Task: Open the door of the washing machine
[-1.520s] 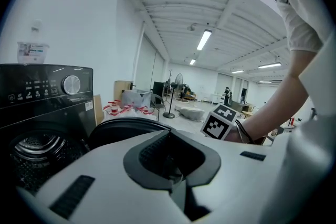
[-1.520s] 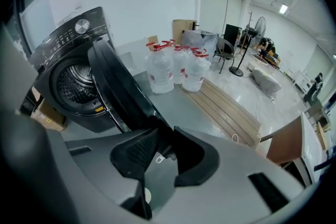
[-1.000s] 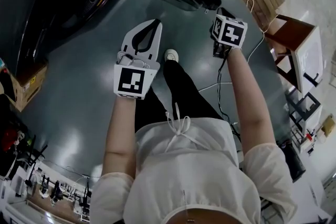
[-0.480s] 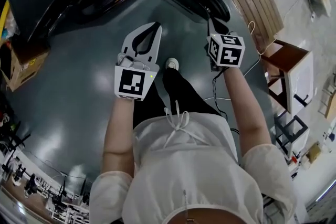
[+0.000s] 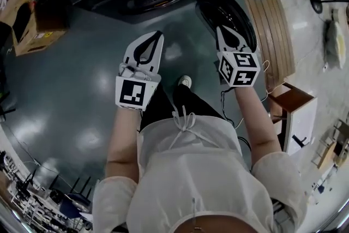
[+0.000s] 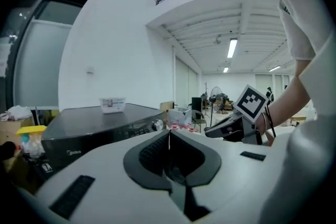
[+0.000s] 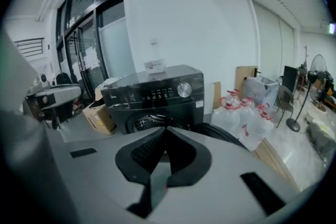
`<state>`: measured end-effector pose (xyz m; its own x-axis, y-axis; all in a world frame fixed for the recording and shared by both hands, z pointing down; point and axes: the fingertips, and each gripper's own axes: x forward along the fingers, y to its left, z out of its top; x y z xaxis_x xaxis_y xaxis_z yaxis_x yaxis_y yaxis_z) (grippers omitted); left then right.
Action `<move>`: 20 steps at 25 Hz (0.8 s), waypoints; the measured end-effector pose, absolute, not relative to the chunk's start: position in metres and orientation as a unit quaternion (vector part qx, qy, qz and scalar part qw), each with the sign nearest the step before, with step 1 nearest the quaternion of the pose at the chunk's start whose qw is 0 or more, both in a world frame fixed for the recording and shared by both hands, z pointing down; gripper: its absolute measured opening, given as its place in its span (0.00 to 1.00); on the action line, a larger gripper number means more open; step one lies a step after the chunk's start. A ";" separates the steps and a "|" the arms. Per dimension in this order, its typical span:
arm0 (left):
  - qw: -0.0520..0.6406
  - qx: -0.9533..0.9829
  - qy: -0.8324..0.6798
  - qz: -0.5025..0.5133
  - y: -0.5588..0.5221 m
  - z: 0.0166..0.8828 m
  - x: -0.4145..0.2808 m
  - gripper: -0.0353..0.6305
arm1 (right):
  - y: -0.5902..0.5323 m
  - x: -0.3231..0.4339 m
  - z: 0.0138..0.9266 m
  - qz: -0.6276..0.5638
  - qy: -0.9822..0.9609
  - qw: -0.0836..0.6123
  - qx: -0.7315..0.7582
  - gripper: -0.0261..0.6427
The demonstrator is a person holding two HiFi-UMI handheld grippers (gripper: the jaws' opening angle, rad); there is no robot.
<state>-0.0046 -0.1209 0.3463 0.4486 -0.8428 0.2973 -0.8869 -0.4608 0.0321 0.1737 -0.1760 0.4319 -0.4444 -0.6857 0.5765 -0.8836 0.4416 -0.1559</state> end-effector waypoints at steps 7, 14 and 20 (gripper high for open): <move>0.064 0.800 -0.585 0.116 -0.104 0.298 -0.093 0.09 | -0.187 0.086 0.358 0.127 -0.876 0.188 0.426 0.05; 0.018 0.764 -0.635 0.115 -0.074 0.249 -0.149 0.09 | -0.181 0.024 0.291 0.053 -0.911 0.149 0.381 0.05; -0.011 0.739 -0.665 0.114 -0.045 0.211 -0.188 0.09 | -0.159 -0.010 0.238 0.009 -0.930 0.093 0.356 0.05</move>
<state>-0.1875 -0.0445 0.2113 0.0910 -0.9840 0.1529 -0.9789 -0.1166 -0.1676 -0.0099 -0.1589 0.2381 -0.7289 -0.6608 0.1788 -0.6640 0.7460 0.0502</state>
